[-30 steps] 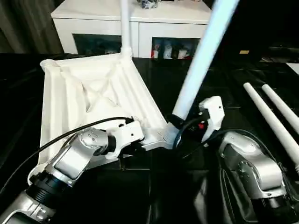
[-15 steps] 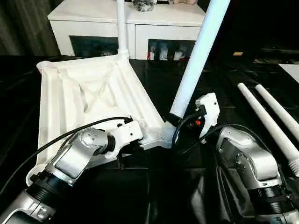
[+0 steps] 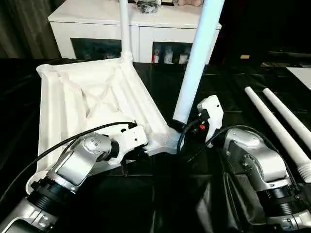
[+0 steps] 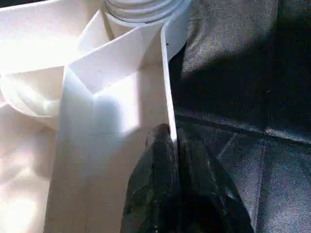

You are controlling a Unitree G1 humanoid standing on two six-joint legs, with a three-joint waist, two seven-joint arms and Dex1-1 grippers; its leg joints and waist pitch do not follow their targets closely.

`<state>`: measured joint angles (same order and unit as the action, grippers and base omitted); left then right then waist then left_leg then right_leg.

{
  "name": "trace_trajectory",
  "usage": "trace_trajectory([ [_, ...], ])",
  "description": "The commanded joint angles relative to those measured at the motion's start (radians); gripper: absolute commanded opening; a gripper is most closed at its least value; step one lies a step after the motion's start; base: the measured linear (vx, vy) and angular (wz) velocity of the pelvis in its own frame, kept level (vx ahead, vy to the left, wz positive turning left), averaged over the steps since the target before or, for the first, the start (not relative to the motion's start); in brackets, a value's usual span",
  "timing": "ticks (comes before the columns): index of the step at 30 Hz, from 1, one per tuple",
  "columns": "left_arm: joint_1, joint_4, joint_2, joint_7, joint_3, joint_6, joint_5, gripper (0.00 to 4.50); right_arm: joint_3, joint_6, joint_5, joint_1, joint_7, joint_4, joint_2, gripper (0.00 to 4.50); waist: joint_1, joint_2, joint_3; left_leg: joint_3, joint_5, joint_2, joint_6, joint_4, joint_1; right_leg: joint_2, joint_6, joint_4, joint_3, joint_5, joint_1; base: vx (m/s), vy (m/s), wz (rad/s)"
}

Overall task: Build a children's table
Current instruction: Rotate leg to tighten

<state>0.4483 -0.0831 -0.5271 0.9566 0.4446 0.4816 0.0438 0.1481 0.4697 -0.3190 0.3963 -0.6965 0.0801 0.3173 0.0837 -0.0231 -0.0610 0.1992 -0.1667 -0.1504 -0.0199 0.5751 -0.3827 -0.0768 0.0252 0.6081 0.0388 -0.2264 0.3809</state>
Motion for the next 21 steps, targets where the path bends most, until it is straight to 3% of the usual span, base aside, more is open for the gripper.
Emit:
trace_trajectory([
  [1,0.015,0.022,0.006,0.014,0.012,-0.017,0.004,0.00,0.082,0.067,0.058,-0.061,-0.004,0.124,0.011,1.83,-0.012,0.012,0.028,-0.065,-0.617,-0.089,-0.123,-0.097,0.048,-0.089,-0.115,-0.115,-0.056,-0.521,0.028,0.000,0.000,0.00],
  [14,0.003,0.030,0.003,0.022,-0.001,-0.013,-0.010,0.00,0.033,0.026,0.079,-0.099,0.083,0.189,-0.031,1.83,-0.014,0.020,0.028,-0.072,-0.666,-0.088,-0.132,-0.102,0.049,-0.087,-0.107,-0.118,-0.053,-0.543,0.029,0.000,0.000,0.00],
  [21,0.003,0.030,0.002,0.029,-0.003,-0.012,-0.013,0.00,0.043,0.020,0.097,-0.085,0.092,0.207,-0.041,1.82,-0.021,0.024,0.028,-0.072,-0.694,-0.087,-0.146,-0.110,0.048,-0.082,-0.115,-0.116,-0.048,-0.485,0.027,0.000,0.000,0.00],
])
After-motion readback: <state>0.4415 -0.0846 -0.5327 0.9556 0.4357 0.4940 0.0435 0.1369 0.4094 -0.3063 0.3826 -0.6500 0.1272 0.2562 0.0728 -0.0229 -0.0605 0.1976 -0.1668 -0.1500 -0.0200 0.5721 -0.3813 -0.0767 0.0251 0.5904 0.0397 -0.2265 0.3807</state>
